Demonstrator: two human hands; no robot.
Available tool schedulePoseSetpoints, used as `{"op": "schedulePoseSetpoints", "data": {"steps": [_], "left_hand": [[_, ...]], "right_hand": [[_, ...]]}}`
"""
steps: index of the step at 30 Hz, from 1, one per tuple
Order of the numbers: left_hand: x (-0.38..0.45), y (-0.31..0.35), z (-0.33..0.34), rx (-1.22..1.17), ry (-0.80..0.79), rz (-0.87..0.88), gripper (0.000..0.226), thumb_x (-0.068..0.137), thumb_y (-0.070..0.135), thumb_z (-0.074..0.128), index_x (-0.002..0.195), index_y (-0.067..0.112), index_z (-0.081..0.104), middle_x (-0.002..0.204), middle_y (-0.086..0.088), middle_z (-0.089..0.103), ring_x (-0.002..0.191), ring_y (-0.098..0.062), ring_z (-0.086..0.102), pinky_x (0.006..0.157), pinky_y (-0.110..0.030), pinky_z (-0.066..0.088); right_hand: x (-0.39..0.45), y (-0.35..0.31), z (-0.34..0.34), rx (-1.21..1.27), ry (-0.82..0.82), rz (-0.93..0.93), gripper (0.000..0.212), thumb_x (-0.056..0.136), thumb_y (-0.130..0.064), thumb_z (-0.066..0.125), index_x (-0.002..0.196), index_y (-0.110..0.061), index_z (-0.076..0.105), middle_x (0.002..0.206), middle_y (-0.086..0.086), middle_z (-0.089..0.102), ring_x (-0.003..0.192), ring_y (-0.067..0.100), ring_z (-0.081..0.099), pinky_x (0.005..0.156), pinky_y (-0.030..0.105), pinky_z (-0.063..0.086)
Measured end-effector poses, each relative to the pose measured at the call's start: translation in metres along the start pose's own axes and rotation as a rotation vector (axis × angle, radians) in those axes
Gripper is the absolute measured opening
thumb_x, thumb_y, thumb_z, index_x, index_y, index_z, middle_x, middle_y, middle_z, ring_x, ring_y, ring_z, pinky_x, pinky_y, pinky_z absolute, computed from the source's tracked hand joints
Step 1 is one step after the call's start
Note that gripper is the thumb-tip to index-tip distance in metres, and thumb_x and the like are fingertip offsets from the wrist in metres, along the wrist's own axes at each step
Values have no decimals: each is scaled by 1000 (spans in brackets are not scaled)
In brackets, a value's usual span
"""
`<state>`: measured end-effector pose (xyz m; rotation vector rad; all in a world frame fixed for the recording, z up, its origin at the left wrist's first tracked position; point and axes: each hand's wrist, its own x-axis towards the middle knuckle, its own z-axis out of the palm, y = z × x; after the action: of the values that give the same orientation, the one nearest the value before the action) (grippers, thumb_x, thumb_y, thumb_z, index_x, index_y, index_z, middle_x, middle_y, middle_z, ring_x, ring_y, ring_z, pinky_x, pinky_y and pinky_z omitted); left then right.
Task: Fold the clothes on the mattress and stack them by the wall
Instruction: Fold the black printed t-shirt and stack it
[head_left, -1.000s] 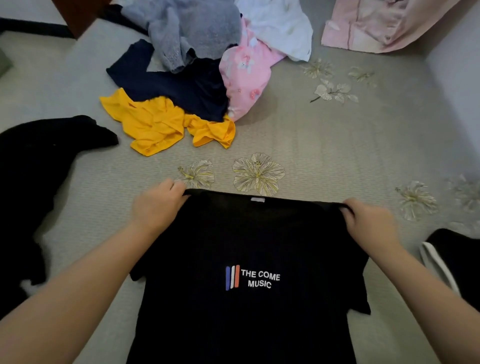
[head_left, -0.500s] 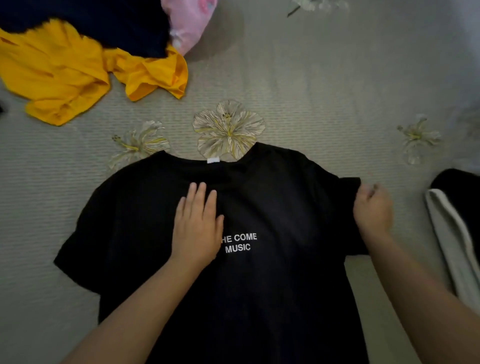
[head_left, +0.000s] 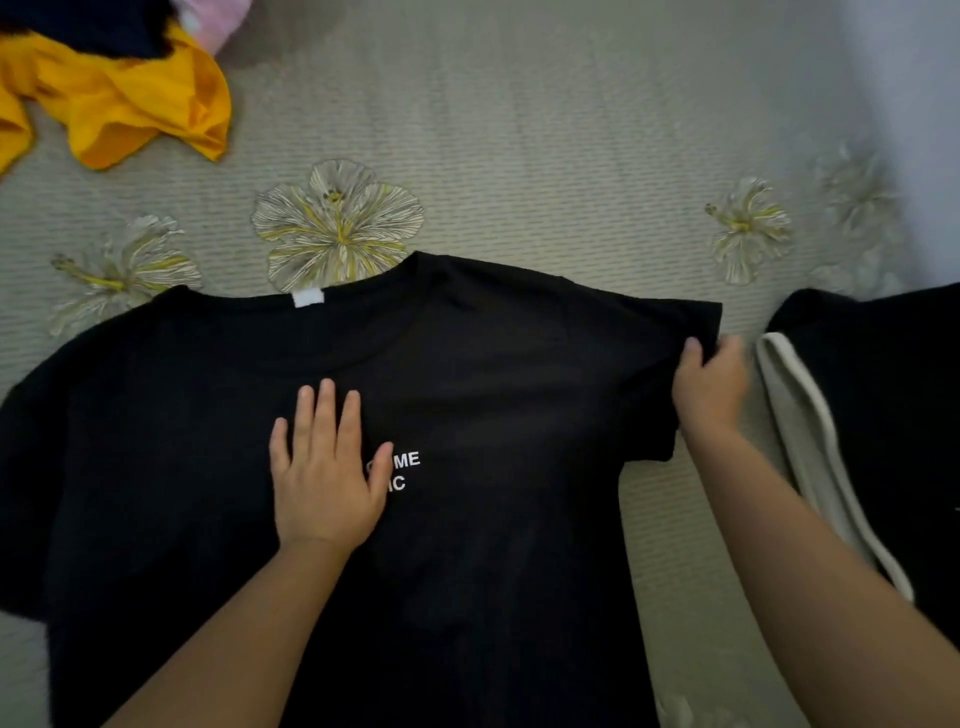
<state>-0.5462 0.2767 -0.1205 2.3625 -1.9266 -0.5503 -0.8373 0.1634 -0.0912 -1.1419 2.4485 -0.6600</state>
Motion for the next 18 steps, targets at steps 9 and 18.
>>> {"op": "schedulePoseSetpoints", "data": {"steps": [9, 18], "left_hand": [[0, 4, -8, 113, -80, 19, 61, 92, 45, 43, 140, 8, 34, 150, -15, 24, 141, -29, 14, 110, -55, 4], [-10, -9, -9, 24, -103, 118, 97, 76, 72, -8, 142, 8, 26, 152, -14, 17, 136, -18, -5, 111, -47, -2]], "right_hand": [[1, 12, 0, 58, -210, 128, 40, 81, -21, 67, 114, -1, 56, 112, 16, 62, 105, 28, 58, 88, 35, 47], [-122, -56, 7, -115, -104, -703, 28, 75, -10, 64, 98, 6, 65, 81, 21, 66, 68, 34, 65, 59, 33, 49]]}}
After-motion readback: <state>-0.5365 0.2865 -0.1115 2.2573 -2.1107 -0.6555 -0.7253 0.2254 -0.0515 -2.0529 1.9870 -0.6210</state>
